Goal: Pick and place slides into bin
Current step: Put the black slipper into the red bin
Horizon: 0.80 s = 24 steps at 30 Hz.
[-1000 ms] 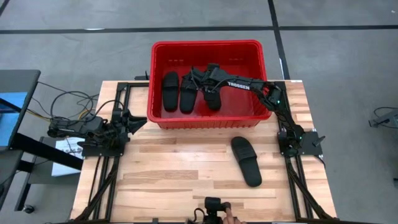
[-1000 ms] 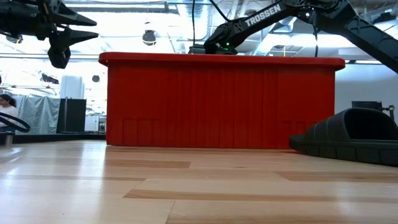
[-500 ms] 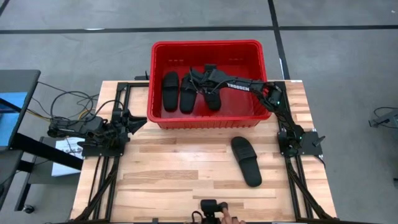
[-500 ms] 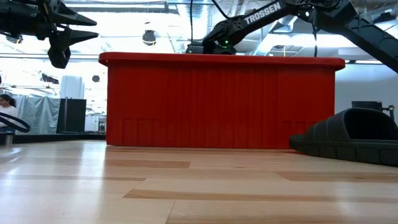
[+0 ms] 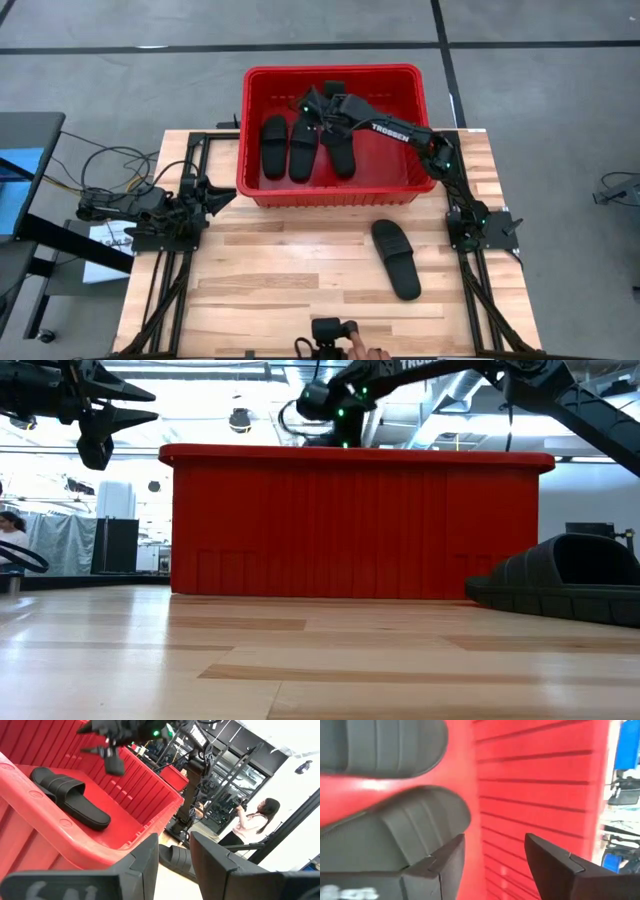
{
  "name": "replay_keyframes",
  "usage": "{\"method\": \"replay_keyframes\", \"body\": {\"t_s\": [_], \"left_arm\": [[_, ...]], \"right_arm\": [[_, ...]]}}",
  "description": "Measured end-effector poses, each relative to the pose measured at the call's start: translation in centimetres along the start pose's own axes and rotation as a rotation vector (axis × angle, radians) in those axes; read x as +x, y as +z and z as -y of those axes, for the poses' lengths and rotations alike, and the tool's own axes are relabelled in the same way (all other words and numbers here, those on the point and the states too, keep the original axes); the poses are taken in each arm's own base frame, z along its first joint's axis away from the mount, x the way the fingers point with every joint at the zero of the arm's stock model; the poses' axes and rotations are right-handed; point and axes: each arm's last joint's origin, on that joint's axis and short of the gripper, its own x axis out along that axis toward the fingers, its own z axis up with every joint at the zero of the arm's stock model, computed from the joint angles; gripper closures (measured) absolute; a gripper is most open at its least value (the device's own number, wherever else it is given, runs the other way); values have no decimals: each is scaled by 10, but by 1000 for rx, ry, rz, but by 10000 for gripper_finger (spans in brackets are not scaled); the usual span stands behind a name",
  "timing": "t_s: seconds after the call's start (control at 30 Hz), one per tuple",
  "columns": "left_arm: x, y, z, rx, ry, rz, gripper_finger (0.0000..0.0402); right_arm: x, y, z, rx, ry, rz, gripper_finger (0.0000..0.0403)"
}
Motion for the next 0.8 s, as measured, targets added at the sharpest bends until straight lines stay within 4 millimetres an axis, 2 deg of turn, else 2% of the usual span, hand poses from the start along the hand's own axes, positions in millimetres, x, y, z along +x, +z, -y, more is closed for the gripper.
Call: {"method": "replay_keyframes", "body": {"t_s": [0.2,0.37,0.6,0.8], "left_arm": [[0,0,0,0,0,0,299],[0,0,0,0,1,1,299],[0,0,0,6,2,1,299],[0,0,0,6,2,1,299]], "right_arm": [[-34,1,19,81,-102,51,213],[-78,-7,34,129,-169,108,224],[-147,-33,52,257,-196,222,238],[-199,-64,53,376,-151,271,241]]}}
